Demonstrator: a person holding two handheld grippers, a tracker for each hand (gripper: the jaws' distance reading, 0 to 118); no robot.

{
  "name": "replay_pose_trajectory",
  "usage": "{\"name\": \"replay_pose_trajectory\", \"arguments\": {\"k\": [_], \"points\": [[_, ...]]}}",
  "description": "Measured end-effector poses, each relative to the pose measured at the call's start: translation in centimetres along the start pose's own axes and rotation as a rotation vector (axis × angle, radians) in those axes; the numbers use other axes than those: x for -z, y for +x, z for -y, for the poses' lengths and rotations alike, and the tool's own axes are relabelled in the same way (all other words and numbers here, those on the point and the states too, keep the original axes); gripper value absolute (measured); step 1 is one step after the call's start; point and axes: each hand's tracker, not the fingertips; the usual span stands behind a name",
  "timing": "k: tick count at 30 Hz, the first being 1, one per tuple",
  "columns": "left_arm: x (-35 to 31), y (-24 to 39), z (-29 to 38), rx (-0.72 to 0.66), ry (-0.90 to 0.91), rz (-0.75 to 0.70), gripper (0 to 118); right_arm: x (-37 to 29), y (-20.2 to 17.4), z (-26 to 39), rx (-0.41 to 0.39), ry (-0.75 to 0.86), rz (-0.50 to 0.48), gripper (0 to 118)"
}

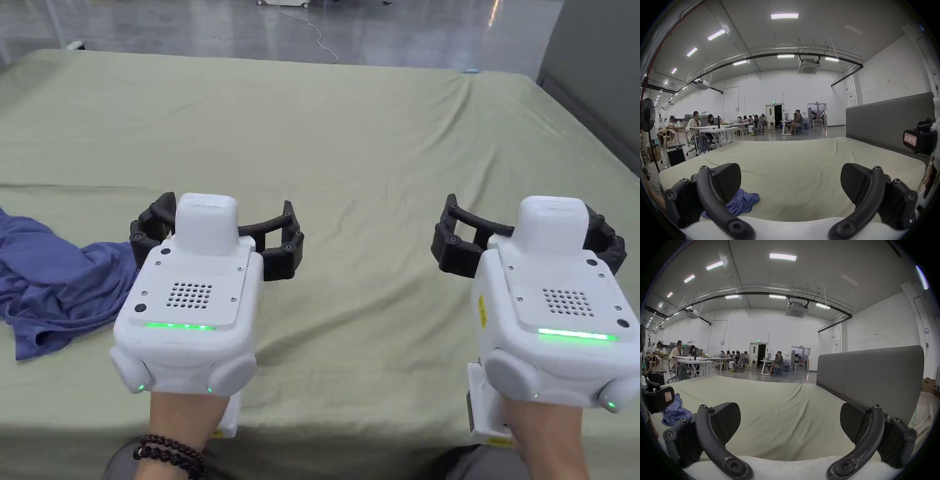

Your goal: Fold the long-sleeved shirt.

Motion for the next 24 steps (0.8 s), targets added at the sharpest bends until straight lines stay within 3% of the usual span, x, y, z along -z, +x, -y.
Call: {"name": "replay_pose_trajectory", "arguments": {"k": [24], "points": [[0.33,0.68,-0.96,0.032,0.017,0.021,118,0.16,0.73,-0.33,-0.006,0.01,0.011,118]]}}
